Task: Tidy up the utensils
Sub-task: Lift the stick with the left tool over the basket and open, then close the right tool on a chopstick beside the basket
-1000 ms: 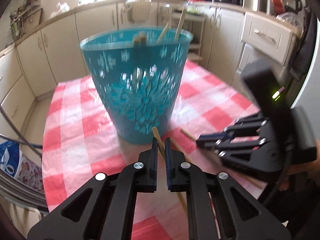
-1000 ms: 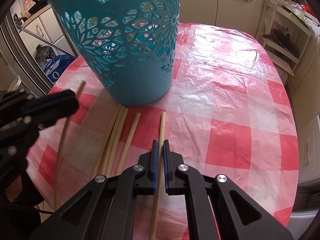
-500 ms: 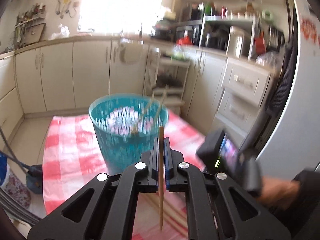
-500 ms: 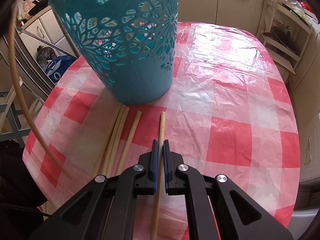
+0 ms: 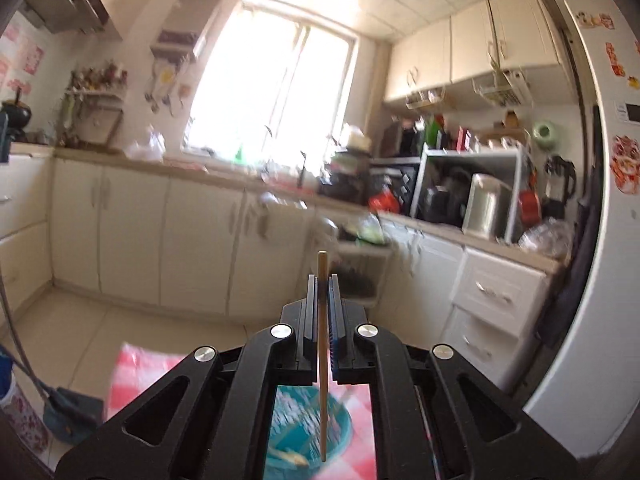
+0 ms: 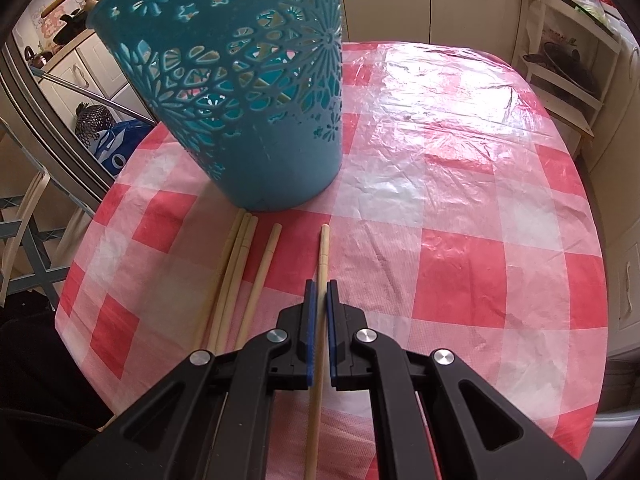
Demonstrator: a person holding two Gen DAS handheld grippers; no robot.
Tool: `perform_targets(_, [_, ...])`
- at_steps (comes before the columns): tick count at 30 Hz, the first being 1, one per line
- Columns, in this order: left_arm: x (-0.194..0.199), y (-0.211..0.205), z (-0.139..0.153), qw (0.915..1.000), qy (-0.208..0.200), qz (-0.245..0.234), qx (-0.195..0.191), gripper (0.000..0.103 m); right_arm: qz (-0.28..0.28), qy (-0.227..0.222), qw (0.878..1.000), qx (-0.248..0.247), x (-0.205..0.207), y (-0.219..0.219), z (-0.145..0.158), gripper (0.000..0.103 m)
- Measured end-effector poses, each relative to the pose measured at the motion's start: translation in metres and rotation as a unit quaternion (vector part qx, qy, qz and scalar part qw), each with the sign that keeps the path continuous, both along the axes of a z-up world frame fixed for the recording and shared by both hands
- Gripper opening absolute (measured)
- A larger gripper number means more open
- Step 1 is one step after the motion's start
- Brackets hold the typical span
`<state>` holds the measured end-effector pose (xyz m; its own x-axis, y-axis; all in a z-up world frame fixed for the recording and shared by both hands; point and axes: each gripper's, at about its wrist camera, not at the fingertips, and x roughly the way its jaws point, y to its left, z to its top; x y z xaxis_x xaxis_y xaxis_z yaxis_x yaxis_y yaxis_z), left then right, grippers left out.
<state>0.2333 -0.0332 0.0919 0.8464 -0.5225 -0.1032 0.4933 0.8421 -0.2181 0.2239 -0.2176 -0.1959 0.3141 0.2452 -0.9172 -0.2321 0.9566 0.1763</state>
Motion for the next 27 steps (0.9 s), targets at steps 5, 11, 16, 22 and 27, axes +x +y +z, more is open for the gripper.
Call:
perform_targets(5, [0.024,-0.01,-0.007,0.9967,-0.025,0.076,0.013,0.004,-0.002,0.0,1.0,0.004,0.002,-0.002,0.0,0.006])
perform_targets(11, [0.059,-0.029,-0.055,0.9931,0.03,0.092,0.067,0.004,-0.009,0.002,1.0,0.02,0.006,-0.01,0.001,0.006])
perform_targets(16, [0.074,-0.04,-0.091,0.9848,0.093,0.097,0.11,0.005,-0.026,0.007,0.998,0.059,0.008,-0.021,0.006,0.006])
perform_targets(22, [0.069,-0.02,-0.112,0.979,0.136,0.118,0.094,0.035,-0.036,0.006,0.996,0.075,0.004,-0.029,0.01,0.006])
perform_targets(27, [0.057,-0.007,-0.12,0.9769,0.156,0.124,0.076,0.044,-0.021,0.01,0.998,0.052,0.003,-0.02,0.006,0.008])
